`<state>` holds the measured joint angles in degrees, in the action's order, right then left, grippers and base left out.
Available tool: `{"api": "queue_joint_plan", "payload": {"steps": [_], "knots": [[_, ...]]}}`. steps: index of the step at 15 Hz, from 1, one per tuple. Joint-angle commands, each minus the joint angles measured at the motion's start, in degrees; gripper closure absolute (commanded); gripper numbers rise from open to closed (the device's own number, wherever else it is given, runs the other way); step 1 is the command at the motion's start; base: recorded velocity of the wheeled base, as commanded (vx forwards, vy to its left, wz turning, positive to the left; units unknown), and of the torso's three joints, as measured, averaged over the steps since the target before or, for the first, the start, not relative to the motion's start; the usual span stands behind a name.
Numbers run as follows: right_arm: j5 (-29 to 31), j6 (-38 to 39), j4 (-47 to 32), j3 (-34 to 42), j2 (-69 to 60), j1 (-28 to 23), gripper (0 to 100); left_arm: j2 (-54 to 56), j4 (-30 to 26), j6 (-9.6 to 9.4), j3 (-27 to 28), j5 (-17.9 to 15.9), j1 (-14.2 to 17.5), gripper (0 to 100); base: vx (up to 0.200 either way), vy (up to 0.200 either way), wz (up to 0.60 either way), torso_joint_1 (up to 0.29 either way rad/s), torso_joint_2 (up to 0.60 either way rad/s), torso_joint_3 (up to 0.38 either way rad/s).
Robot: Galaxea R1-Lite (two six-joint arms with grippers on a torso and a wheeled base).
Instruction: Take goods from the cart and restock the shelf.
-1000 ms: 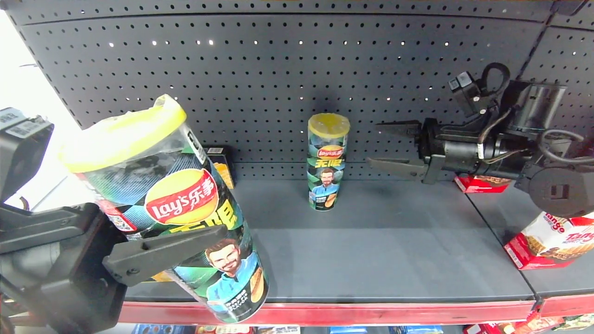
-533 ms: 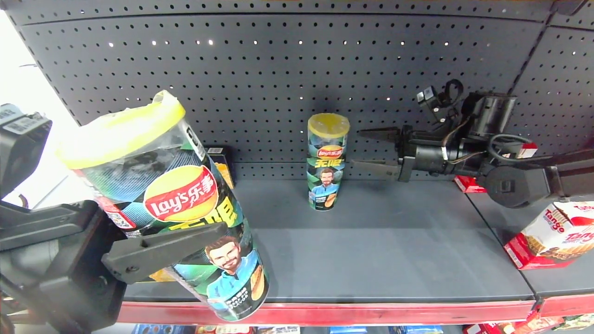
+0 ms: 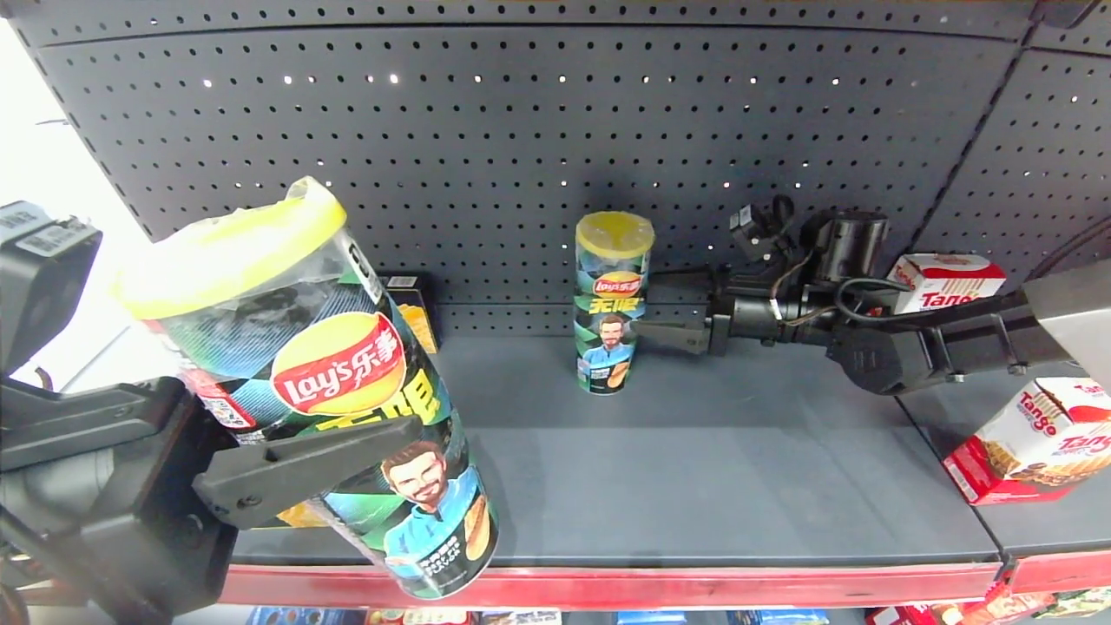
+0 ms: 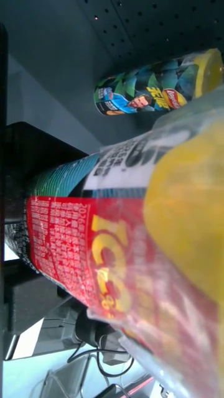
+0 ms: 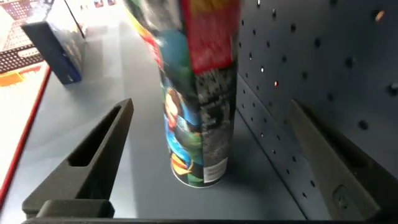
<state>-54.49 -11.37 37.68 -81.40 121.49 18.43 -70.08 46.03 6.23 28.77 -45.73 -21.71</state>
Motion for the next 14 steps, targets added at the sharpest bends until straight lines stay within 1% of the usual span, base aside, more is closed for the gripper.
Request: {"api": "queue_joint_plan", "payload": {"steps": [1, 6, 10, 14], "knots": [[0.0, 0.04, 0.02, -1.92, 2.96, 0.29, 0, -0.14, 0.02, 0.01, 0.06, 0.02, 0.0, 100, 0.0, 0.0, 0.0, 0.0, 0.0, 0.0], [0.61, 0.65, 0.02, -6.41, 6.65, 2.05, 0, -0.14, 0.02, 0.01, 0.06, 0.02, 0.79, 100, 0.0, 0.0, 0.0, 0.0, 0.0, 0.0], [0.88, 1.27, 0.9, -6.67, 7.27, 3.36, 0, -0.14, 0.02, 0.1, -0.12, 0.02, 0.88, 100, 0.0, 0.0, 0.0, 0.0, 0.0, 0.0], [2.64, 1.27, 1.43, -7.37, 8.76, 4.6, 0, -0.14, 0.02, 0.1, -0.12, 0.02, 0.97, 100, 0.0, 0.0, 0.0, 0.0, 0.0, 0.0]]}}
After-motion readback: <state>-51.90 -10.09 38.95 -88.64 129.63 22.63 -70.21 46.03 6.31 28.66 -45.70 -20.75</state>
